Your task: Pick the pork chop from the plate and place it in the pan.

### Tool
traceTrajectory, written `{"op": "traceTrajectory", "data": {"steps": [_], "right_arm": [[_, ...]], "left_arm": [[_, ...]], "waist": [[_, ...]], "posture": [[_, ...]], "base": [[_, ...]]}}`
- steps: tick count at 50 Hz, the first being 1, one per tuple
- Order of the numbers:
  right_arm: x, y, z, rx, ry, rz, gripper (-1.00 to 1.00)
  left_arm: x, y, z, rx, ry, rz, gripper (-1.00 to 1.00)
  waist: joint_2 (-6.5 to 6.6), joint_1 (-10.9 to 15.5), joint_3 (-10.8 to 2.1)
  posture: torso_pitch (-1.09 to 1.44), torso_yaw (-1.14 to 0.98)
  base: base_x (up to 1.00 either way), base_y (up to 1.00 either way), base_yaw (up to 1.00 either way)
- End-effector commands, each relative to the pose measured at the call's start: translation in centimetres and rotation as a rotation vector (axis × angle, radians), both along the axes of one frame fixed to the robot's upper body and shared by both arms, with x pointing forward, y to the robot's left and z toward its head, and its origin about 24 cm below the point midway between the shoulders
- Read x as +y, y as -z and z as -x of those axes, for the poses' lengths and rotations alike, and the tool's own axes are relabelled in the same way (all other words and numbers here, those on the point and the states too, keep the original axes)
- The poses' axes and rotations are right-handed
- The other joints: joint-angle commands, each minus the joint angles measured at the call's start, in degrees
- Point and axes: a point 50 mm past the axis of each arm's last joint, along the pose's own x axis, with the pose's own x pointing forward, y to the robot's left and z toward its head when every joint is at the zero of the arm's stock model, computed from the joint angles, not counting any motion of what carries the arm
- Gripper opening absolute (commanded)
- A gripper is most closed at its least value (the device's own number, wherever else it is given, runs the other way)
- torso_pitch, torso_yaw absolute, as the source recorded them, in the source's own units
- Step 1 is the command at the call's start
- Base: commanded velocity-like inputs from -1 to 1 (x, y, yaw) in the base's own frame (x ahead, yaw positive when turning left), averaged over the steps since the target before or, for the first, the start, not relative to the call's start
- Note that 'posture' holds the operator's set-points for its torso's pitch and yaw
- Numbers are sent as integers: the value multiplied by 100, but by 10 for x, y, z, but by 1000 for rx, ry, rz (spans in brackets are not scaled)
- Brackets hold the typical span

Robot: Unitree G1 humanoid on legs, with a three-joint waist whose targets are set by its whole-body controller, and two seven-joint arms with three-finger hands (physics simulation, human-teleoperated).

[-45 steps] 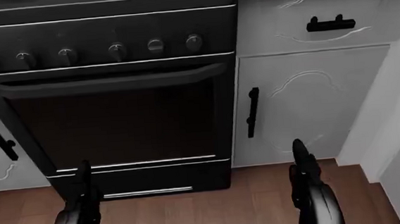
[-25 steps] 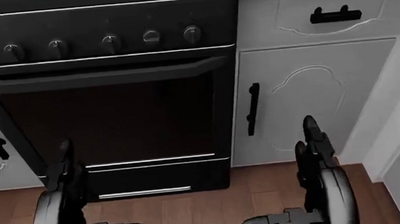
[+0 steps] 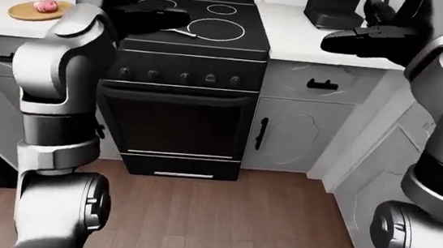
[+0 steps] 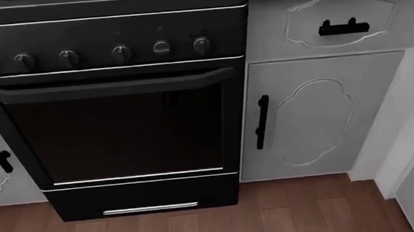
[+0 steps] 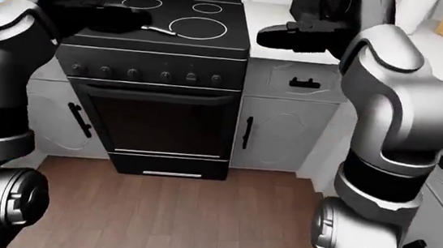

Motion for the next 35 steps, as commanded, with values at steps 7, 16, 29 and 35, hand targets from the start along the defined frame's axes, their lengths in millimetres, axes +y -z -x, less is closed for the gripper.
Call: {"op": "traceTrajectory", "data": {"steps": [7, 16, 29, 35], "right_arm": [[-3, -26, 8, -88, 8, 28, 100], [-3, -17, 6, -71, 9, 28, 100], [-4, -11, 4, -57, 12, 20, 100], [-3, -5, 4, -50, 10, 20, 100]], "left_arm": [[4, -47, 12, -156, -6, -6, 100], [13, -48, 9, -154, -26, -4, 100], [20, -40, 5, -147, -49, 13, 100], [20, -36, 5, -147, -56, 2, 100]], "waist": [[3, 6, -124], [33, -13, -255], [276, -86, -268], [70, -65, -248]], "posture": [[0, 0], [0, 0], [0, 0], [0, 0]], "base": [[0, 0, 0], [0, 6, 0], [0, 19, 0], [0, 19, 0]]}}
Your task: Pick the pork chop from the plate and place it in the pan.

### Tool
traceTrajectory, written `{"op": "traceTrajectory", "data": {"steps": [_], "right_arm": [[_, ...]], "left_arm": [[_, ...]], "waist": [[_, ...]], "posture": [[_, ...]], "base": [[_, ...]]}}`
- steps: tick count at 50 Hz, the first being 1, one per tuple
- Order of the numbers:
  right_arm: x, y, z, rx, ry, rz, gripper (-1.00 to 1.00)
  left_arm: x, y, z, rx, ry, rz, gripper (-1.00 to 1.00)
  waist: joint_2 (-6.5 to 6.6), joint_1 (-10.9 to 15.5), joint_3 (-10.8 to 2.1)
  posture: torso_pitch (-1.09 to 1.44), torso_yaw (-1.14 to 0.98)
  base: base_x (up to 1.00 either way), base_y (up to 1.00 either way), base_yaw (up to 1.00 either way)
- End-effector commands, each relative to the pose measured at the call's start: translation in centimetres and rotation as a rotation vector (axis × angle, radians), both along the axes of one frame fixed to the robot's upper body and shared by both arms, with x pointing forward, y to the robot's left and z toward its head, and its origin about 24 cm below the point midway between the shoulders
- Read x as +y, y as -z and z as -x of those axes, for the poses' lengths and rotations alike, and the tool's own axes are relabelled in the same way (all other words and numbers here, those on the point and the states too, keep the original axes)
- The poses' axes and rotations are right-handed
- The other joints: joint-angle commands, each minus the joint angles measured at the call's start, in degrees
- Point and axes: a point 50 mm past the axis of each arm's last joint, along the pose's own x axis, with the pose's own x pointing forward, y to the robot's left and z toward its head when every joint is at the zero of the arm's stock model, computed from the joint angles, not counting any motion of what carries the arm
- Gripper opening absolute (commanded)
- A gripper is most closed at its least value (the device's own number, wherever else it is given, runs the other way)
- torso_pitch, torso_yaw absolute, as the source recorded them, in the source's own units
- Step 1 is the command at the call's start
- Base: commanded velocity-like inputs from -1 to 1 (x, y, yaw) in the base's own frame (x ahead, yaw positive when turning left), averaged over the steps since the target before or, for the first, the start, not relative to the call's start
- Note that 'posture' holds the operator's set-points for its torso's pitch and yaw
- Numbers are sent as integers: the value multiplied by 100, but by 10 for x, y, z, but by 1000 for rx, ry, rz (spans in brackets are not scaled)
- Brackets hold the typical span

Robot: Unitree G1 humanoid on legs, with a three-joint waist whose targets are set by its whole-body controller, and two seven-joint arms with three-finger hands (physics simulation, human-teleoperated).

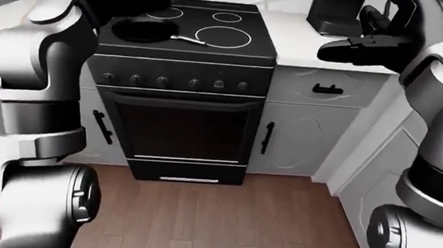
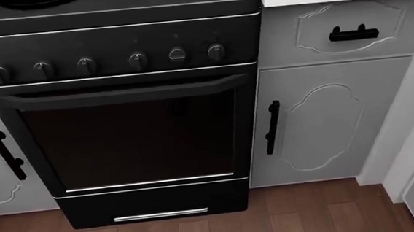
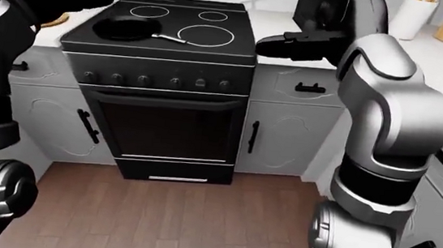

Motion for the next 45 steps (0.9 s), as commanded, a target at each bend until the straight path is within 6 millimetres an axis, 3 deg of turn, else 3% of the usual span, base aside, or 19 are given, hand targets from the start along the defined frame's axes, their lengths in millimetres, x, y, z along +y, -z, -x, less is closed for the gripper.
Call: {"op": "traceTrajectory", "data": {"steps": [1, 3, 5, 7, 8, 12, 14, 18, 21, 22, 23, 24, 25, 29, 37, 39, 40, 42, 45], "right_arm": [[-2, -15, 6, -71, 12, 3, 100], [-2, -14, 5, -70, 11, 4, 100], [-2, -15, 7, -69, 13, 6, 100], [-3, -14, 6, -67, 14, 8, 100], [-2, -13, 6, -66, 12, 8, 100], [0, -13, 4, -63, 7, 8, 100], [-1, -11, 3, -62, 5, 8, 100], [2, -10, 2, -58, 1, 7, 100], [5, -5, -1, -50, -6, 11, 100], [5, -3, -2, -49, -7, 10, 100], [4, -2, -2, -46, -5, 11, 100], [3, -2, 0, -46, 0, 11, 100], [3, -1, 0, -40, -2, 9, 100], [3, -6, 0, -47, -4, 11, 100], [2, -11, 2, -52, 10, 17, 100], [1, -11, 0, -51, 11, 17, 100], [0, -12, 1, -51, 11, 16, 100], [0, -12, 1, -50, 10, 12, 100], [1, -10, 1, -47, 7, 13, 100]], "left_arm": [[-4, -21, 7, -95, 8, -13, 100], [-3, -19, 7, -100, 5, 1, 100], [-3, -17, 6, -96, 6, 2, 100], [-2, -19, 6, -95, 7, 0, 100], [-3, -21, 7, -94, 9, -2, 100], [-2, -21, 7, -98, 13, 0, 100], [-2, -20, 6, -96, 12, -1, 100], [-2, -19, 7, -95, 12, -2, 100], [-1, -18, 8, -93, 16, 11, 100], [0, -17, 7, -93, 13, 8, 100], [0, -15, 6, -90, 14, 9, 100], [1, -13, 6, -86, 12, 8, 100], [1, -11, 6, -85, 11, 5, 100], [0, -11, 5, -83, 12, 2, 100], [-1, -22, 4, -100, 9, -13, 100], [-2, -25, 6, -109, 7, -29, 100], [-1, -25, 6, -108, 8, -24, 100], [-1, -22, 5, -102, 9, -22, 100], [-1, -18, 4, -96, 7, -21, 100]], "waist": [[18, -15, -143], [-100, 5, -141], [-333, 33, -174], [-218, 21, -158], [-289, 48, -170], [-297, 22, -216], [-231, 25, -160], [33, 12, -137], [372, -49, -151], [587, -69, -204], [648, -127, -274], [513, -53, -170], [523, -87, -121], [239, -63, -142], [-111, -31, -128], [-347, -13, -173], [-158, -47, -147], [-366, -15, -207], [-337, -16, -217]], "posture": [[0, 0], [0, 0], [0, 0], [0, 0], [0, 0], [0, 0], [0, 0], [0, 0], [0, 0], [0, 0], [0, 0], [0, 0], [0, 0], [0, 0], [0, 0], [0, 0], [0, 0], [0, 0], [0, 0]], "base": [[0, 19, 0], [0, 19, 0], [0, 19, 0], [0, 19, 0], [0, 22, 0], [0, 39, 0], [0, 39, 0], [0, 39, 0], [0, 39, 0], [0, 38, 0], [0, 39, 0], [0, 38, 0], [0, 39, 0], [0, 39, 0], [0, 39, 0], [0, 41, 0], [0, 47, 0], [0, 78, 0], [0, 79, 0]]}}
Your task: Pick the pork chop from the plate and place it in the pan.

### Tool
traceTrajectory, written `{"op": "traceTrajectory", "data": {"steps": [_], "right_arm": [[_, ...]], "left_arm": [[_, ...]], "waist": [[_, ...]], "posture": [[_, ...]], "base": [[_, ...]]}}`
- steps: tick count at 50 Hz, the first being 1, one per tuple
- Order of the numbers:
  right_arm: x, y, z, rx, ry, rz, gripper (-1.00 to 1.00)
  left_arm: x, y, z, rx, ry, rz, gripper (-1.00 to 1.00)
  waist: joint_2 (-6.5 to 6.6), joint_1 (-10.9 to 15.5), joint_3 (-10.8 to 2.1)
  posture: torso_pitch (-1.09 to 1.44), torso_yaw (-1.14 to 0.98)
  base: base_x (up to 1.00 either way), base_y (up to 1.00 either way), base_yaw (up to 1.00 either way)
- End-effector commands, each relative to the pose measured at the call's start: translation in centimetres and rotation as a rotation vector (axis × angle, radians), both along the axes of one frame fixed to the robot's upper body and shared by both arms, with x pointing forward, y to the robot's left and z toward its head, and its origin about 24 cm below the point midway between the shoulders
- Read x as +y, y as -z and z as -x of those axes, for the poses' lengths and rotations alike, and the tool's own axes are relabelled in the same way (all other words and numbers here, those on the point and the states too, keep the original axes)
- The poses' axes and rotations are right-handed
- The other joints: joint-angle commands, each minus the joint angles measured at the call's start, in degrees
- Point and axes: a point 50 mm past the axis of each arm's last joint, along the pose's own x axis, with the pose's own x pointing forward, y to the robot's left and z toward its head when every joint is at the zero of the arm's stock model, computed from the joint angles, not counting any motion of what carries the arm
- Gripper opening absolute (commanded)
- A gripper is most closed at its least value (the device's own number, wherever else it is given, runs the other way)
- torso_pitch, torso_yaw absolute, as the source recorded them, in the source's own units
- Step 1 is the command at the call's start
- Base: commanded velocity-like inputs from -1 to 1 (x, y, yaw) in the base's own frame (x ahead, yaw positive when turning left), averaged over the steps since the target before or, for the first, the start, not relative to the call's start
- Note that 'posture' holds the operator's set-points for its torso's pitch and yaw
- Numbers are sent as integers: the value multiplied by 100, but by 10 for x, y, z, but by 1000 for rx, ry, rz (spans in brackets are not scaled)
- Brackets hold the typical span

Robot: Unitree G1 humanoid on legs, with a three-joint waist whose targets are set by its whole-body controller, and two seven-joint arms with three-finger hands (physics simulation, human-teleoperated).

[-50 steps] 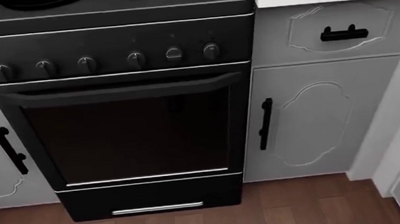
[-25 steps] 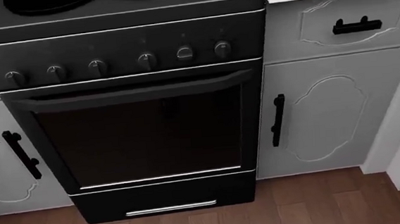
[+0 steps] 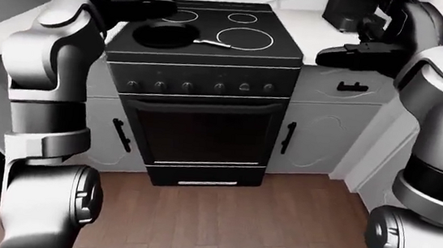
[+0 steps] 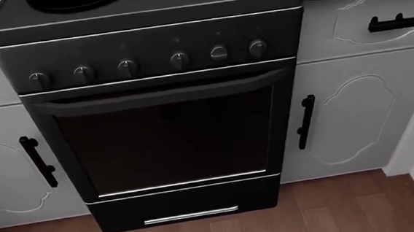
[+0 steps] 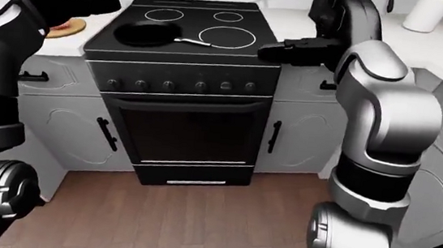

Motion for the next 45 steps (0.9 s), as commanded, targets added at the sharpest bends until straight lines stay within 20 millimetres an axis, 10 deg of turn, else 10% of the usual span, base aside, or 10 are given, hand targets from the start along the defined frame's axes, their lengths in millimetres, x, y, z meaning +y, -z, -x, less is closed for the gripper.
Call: {"op": "traceTrajectory", "data": {"steps": [1, 7, 10, 19, 23, 30, 32, 34, 35, 45], "right_arm": [[5, -19, 8, -107, -25, 13, 100], [6, -17, 8, -103, -26, 14, 100], [5, -16, 8, -102, -26, 15, 100], [6, -14, 7, -99, -24, 13, 100], [5, -13, 8, -96, -22, 14, 100], [3, -8, 6, -90, -19, 13, 100], [4, -7, 6, -84, -18, 29, 100], [5, -9, 5, -84, -23, 20, 100], [4, -7, 3, -77, -6, 44, 100], [-2, -4, 4, -44, 20, 17, 100]], "left_arm": [[5, -22, 9, -106, -21, -3, 100], [9, -24, 10, -104, -23, 12, 100], [11, -26, 11, -105, -26, 11, 100], [9, -22, 9, -102, -23, 9, 100], [9, -22, 10, -100, -24, 8, 100], [10, -18, 9, -97, -24, 6, 100], [10, -19, 9, -96, -25, 4, 100], [9, -20, 10, -97, -23, 5, 100], [9, -20, 9, -97, -22, 4, 100], [8, -17, 10, -95, -20, -4, 100]], "waist": [[-50, 53, -121], [399, 39, -68], [1019, 8, -198], [357, 75, 25], [-48, 78, -98], [136, 22, -74], [392, 3, -25], [1031, 46, -177], [805, 78, 16], [592, 64, -5]], "posture": [[0, 0], [0, 0], [0, 0], [0, 0], [0, 0], [0, 0], [0, 0], [0, 0], [0, 0], [0, 0]], "base": [[0, 78, 0], [0, 78, 0], [0, 78, 0], [0, 78, 0], [0, 79, 0], [0, 79, 0], [0, 79, 0], [0, 45, 0], [0, 0, 0], [0, 0, 0]]}}
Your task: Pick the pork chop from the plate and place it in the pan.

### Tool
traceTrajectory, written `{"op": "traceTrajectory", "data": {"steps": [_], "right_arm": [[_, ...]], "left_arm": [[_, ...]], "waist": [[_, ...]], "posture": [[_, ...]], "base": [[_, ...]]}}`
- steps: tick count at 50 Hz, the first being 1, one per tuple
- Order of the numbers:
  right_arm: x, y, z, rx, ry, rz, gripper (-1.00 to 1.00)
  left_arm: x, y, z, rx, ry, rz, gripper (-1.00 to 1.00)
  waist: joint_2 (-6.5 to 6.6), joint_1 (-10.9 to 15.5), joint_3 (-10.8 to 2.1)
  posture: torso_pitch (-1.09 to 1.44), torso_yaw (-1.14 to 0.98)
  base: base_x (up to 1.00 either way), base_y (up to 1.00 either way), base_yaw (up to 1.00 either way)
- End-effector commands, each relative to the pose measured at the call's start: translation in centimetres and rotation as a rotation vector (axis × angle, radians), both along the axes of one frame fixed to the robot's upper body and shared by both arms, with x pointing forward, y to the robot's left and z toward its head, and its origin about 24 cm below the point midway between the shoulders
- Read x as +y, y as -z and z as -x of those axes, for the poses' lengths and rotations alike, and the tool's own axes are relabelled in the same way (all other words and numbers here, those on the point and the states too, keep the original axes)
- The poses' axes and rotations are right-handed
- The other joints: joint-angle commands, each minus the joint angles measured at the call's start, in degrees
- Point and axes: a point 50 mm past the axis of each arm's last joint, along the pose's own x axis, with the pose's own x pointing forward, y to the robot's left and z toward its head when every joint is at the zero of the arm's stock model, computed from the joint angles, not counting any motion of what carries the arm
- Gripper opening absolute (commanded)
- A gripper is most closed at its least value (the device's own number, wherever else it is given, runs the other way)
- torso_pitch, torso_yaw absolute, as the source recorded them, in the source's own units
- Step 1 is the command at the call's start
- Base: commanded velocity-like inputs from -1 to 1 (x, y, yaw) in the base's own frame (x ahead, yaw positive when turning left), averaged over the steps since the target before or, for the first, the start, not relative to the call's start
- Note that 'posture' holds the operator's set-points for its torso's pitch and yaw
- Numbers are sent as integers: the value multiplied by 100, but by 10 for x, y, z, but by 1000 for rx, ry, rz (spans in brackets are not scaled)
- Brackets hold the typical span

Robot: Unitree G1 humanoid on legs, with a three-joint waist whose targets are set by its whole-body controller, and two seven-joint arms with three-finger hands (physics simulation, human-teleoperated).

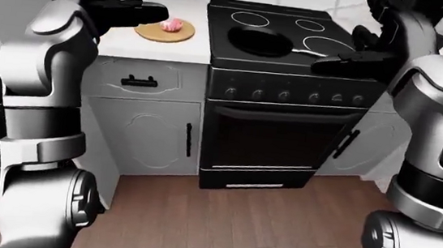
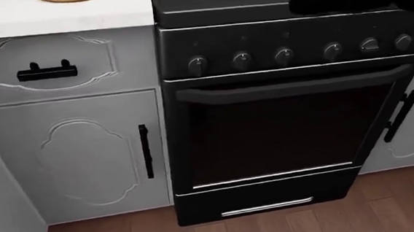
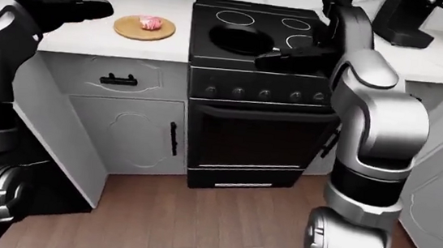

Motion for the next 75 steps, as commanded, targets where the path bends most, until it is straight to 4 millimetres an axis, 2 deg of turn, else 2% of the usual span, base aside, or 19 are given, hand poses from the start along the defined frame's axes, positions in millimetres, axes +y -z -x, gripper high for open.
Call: {"op": "traceTrajectory", "data": {"steps": [1, 5, 11, 12, 13, 21, 29, 31, 37, 39, 40, 41, 44, 53, 57, 59, 60, 62, 75], "right_arm": [[-4, -14, 5, -67, 27, 0, 100], [-4, -11, 5, -66, 15, -9, 100], [-1, -11, 5, -74, 1, 8, 100], [1, -9, 5, -69, -17, 11, 100], [-1, -6, 4, -69, -6, 7, 100], [-2, -7, 6, -72, 1, -5, 100], [-5, -4, 6, -73, 9, -1, 100], [-4, -3, 5, -73, 9, 7, 100], [-2, 0, 6, -67, 9, 20, 100], [-2, 0, 6, -65, 11, 25, 100], [-2, -1, 6, -66, 10, 23, 100], [-2, 0, 6, -65, 9, 23, 100], [-1, -1, 7, -64, 6, 23, 100], [0, 3, 5, -55, 4, 29, 100], [0, 4, 2, -52, 5, 31, 100], [0, 4, 2, -51, 4, 33, 100], [0, 4, 2, -51, 5, 34, 100], [0, 5, 2, -49, 5, 32, 100], [0, 8, 1, -47, 18, 42, 100]], "left_arm": [[-4, -24, 7, -106, 14, -11, 100], [-5, -27, 7, -110, 16, -13, 100], [-5, -24, 7, -106, 16, -14, 100], [-5, -23, 7, -106, 16, -15, 100], [-5, -23, 7, -105, 17, -14, 100], [-7, -23, 8, -103, 19, -19, 100], [-8, -23, 8, -103, 22, -24, 100], [-8, -22, 8, -102, 22, -26, 100], [-7, -21, 7, -101, 22, -22, 100], [-8, -21, 8, -101, 23, -26, 100], [-8, -21, 8, -99, 22, -25, 100], [-8, -21, 8, -100, 24, -26, 100], [-8, -22, 9, -101, 23, -25, 100], [-7, -18, 6, -96, 21, -27, 100], [-7, -13, 3, -87, 19, -37, 100], [-8, -16, 4, -89, 21, -36, 100], [-8, -16, 4, -90, 21, -35, 100], [-7, -18, 5, -92, 21, -36, 100], [-8, -17, 5, -96, 25, -44, 100]], "waist": [[103, -28, -150], [132, 149, -251], [-57, 184, -195], [-53, -6, -182], [-216, -18, -95], [146, -32, -67], [96, -54, -84], [97, -42, -252], [-318, -9, -282], [-589, 8, -325], [-397, -32, -285], [-522, -21, -294], [-549, -31, -361], [-215, -6, -290], [66, -53, -280], [416, -88, -359], [189, -59, -294], [249, -58, -251], [-247, -53, -264]], "posture": [[0, 0], [0, 0], [0, 0], [0, 0], [0, 0], [0, 0], [0, 0], [0, 0], [0, 0], [0, 0], [0, 0], [0, 0], [0, 0], [0, 0], [0, 0], [0, 0], [0, 0], [0, 0], [0, 0]], "base": [[0, 0, 0], [0, 0, 22], [0, 0, 100], [0, 52, 0], [0, 0, 0], [0, 0, 0], [0, 0, 0], [0, 18, 0], [0, 29, 0], [0, 30, 0], [0, 30, 0], [0, 30, 0], [0, 31, 0], [0, 31, 0], [0, 32, 0], [0, 32, 0], [0, 32, 0], [0, 32, 0], [0, 33, 0]]}}
